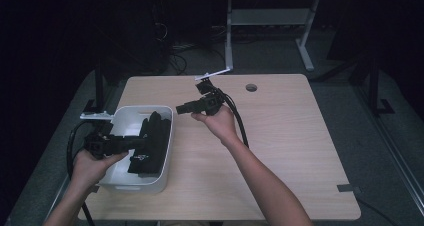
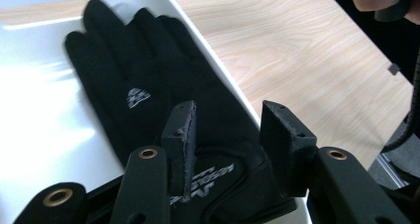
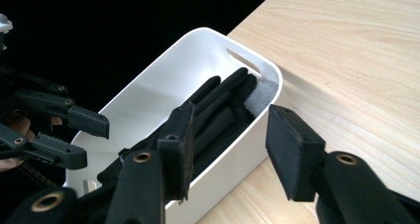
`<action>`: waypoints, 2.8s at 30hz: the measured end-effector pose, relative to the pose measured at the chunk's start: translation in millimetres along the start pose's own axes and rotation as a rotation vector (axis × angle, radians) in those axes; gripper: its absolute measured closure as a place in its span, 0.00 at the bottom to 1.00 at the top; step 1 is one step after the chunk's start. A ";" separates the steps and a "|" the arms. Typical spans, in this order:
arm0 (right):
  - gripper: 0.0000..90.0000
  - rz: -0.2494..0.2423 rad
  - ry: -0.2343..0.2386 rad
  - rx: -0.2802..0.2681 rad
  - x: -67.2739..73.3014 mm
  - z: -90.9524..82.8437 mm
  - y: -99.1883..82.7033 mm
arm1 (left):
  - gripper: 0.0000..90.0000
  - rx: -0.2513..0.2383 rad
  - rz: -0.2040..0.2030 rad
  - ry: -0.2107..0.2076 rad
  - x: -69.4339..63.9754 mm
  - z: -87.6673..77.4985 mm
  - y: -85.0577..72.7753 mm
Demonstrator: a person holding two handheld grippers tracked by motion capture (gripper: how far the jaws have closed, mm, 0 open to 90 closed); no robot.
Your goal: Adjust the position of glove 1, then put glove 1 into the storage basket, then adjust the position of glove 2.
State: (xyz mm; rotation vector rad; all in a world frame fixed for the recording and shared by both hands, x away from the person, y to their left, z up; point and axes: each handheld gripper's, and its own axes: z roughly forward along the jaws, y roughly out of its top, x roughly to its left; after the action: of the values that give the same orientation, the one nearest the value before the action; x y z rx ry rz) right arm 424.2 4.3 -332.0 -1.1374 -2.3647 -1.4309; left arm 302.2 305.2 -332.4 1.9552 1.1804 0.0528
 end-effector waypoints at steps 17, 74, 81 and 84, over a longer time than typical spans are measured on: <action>0.46 0.023 -0.030 -0.046 -13.7 -33.4 -9.3 | 0.61 -0.002 0.037 -0.059 -20.7 18.1 12.6; 0.44 0.095 -0.116 -0.144 -50.4 -123.8 -48.0 | 0.49 0.016 0.111 -0.147 -62.8 51.9 37.3; 0.44 0.107 -0.127 -0.158 -55.4 -134.1 -54.9 | 0.49 0.016 0.114 -0.154 -66.0 55.8 39.7; 0.44 0.116 -0.131 -0.161 -58.2 -137.9 -58.4 | 0.48 0.020 0.118 -0.155 -67.4 57.5 40.4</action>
State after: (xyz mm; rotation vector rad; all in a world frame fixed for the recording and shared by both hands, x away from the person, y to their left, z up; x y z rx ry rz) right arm 392.5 -153.1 -327.3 -1.4242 -2.2567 -1.5749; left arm 317.8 210.0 -318.9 2.0063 0.9682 -0.0481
